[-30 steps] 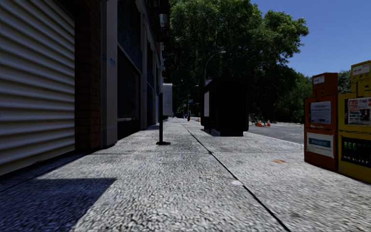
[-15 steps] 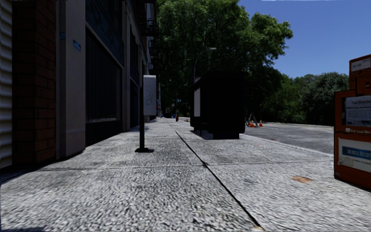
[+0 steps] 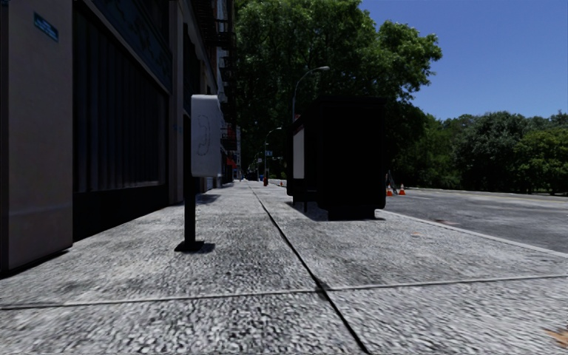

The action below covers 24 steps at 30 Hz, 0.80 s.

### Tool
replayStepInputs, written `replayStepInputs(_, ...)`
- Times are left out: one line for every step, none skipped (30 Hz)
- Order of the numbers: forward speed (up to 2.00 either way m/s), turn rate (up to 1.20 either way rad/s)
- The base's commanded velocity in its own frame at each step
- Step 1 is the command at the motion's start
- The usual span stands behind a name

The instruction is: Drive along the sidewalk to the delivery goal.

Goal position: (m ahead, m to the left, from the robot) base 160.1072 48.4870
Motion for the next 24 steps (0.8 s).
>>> replayStepInputs(2.0,0.0)
replayStepInputs(2.0,0.0)
replayStepInputs(2.0,0.0)
replayStepInputs(2.0,0.0)
replayStepInputs(2.0,0.0)
replayStepInputs(2.0,0.0)
replayStepInputs(2.0,0.0)
replayStepInputs(2.0,0.0)
replayStepInputs(2.0,0.0)
replayStepInputs(2.0,0.0)
replayStepInputs(2.0,0.0)
replayStepInputs(2.0,0.0)
replayStepInputs(2.0,0.0)
replayStepInputs(2.0,0.0)
replayStepInputs(2.0,0.0)
replayStepInputs(2.0,0.0)
replayStepInputs(2.0,0.0)
replayStepInputs(2.0,0.0)
replayStepInputs(2.0,0.0)
replayStepInputs(2.0,0.0)
replayStepInputs(2.0,0.0)
replayStepInputs(2.0,0.0)
replayStepInputs(2.0,0.0)
replayStepInputs(2.0,0.0)
